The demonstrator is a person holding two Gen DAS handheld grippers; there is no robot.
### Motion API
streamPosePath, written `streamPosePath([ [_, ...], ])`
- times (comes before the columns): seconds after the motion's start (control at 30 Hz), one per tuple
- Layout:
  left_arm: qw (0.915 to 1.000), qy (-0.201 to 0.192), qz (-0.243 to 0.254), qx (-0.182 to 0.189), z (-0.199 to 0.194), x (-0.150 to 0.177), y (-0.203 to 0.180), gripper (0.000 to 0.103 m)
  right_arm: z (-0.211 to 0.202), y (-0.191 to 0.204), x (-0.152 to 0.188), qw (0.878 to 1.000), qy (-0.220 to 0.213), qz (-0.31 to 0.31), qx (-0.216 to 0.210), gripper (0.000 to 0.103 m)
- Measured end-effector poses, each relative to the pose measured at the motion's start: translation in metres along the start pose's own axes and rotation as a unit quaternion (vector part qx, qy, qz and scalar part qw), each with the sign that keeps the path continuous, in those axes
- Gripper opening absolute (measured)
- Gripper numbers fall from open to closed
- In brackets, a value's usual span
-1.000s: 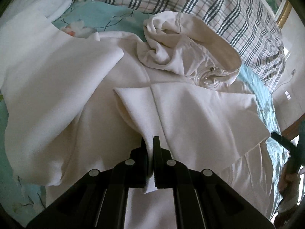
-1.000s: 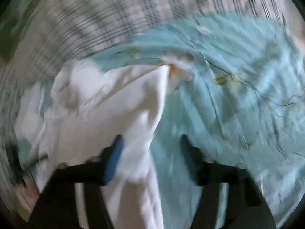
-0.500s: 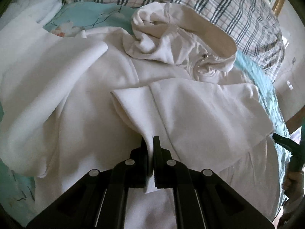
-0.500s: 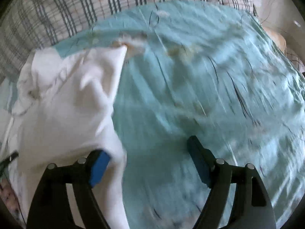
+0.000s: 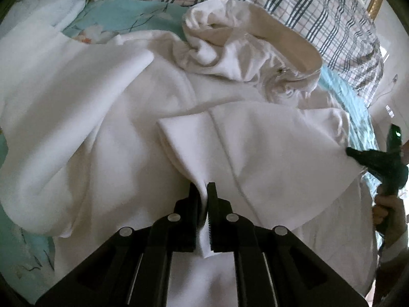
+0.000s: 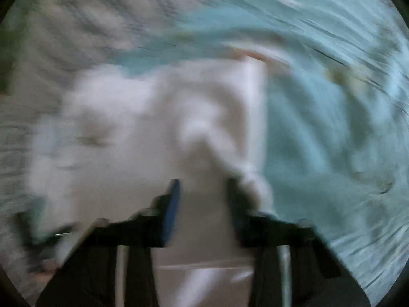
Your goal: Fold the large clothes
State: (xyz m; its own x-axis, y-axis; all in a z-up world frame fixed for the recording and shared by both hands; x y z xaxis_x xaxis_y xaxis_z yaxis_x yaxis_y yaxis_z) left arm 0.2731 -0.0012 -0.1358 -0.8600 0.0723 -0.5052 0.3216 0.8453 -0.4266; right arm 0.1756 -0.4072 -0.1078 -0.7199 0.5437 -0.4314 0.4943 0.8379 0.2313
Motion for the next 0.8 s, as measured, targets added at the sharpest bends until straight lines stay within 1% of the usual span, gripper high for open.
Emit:
streamPosePath([
  [0.03,1.0,-0.001,-0.004,0.004,-0.001,0.001,0.002,0.007,-0.004,-0.008,0.001,0.999,0.002,0.026,-0.019,0.0],
  [0.07,0.9999,-0.002,-0.011,0.011,-0.003,0.003,0.005,0.008,-0.012,-0.017,0.004,0.998,0.001,0.053,-0.022,0.0],
  [0.1,0.9997,-0.003,-0.017,0.014,-0.006,0.004,0.006,0.009,-0.018,-0.019,0.006,0.998,-0.004,0.059,-0.024,0.004],
  [0.17,0.9993,-0.01,-0.028,0.024,-0.018,0.009,0.008,0.008,-0.037,-0.014,0.014,0.998,-0.01,0.055,-0.031,0.005],
  [0.2,0.9989,-0.018,-0.034,0.029,-0.029,0.013,0.01,0.009,-0.045,-0.009,0.02,0.998,-0.009,0.049,-0.043,0.006],
  [0.23,0.9985,-0.027,-0.038,0.03,-0.039,0.016,0.013,0.011,-0.05,-0.001,0.028,0.998,-0.009,0.042,-0.056,0.007],
  [0.27,0.998,-0.036,-0.043,0.03,-0.049,0.017,0.016,0.017,-0.059,0.01,0.031,0.997,-0.011,0.028,-0.072,0.011],
  [0.3,0.9973,-0.049,-0.05,0.024,-0.063,0.018,0.023,0.021,-0.066,0.016,0.036,0.996,-0.013,0.016,-0.082,0.023],
  [0.33,0.9966,-0.059,-0.055,0.016,-0.073,0.018,0.029,0.031,-0.068,0.029,0.04,0.996,-0.014,0.005,-0.09,0.033],
  [0.37,0.9951,-0.074,-0.065,0.001,-0.087,0.017,0.041,0.038,-0.071,0.039,0.046,0.995,-0.016,-0.006,-0.098,0.056],
  [0.4,0.9932,-0.087,-0.076,-0.013,-0.099,0.014,0.052,0.038,-0.076,0.05,0.051,0.994,-0.021,-0.018,-0.107,0.066],
  [0.43,0.9901,-0.104,-0.092,-0.024,-0.112,0.009,0.069,0.038,-0.077,0.059,0.053,0.993,-0.026,-0.027,-0.111,0.066],
  [0.5,0.9849,-0.119,-0.118,-0.043,-0.125,-0.001,0.094,0.043,-0.078,0.074,0.065,0.991,-0.018,-0.044,-0.123,0.066],
  [0.53,0.9796,-0.134,-0.137,-0.06,-0.132,-0.008,0.113,0.052,-0.076,0.078,0.069,0.99,-0.013,-0.045,-0.13,0.066],
  [0.57,0.9761,-0.145,-0.148,-0.067,-0.137,-0.013,0.125,0.055,-0.076,0.082,0.075,0.99,-0.007,-0.045,-0.136,0.066],
  [0.63,0.9677,-0.159,-0.178,-0.081,-0.143,-0.026,0.153,0.055,-0.076,0.086,0.083,0.99,-0.004,-0.046,-0.137,0.066],
  [0.67,0.9633,-0.167,-0.194,-0.081,-0.146,-0.033,0.167,0.056,-0.075,0.089,0.086,0.989,0.0,-0.049,-0.138,0.066],
  [0.7,0.9598,-0.175,-0.203,-0.083,-0.15,-0.041,0.179,0.057,-0.076,0.091,0.089,0.989,0.0,-0.052,-0.138,0.066],
  [0.73,0.9553,-0.186,-0.21,-0.094,-0.153,-0.051,0.192,0.058,-0.077,0.092,0.092,0.989,0.001,-0.056,-0.138,0.066],
  [0.8,0.9489,-0.198,-0.217,-0.115,-0.157,-0.067,0.209,0.059,-0.076,0.094,0.095,0.989,0.004,-0.06,-0.134,0.066],
])
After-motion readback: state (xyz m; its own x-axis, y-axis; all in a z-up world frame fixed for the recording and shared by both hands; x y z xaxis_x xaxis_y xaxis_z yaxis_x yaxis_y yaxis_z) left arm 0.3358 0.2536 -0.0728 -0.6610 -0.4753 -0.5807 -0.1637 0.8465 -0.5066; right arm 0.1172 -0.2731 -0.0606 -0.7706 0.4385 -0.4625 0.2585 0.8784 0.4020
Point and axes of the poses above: each gripper's, at about its wrist camera, not at the fingertips, and z roughly the way its jaws point, y to its left, x to its underside, the point moved 3 cm from there along z, roughly the way its jaws point, and after that the axes turned 12 degrees about x, right-handed, at the moved point
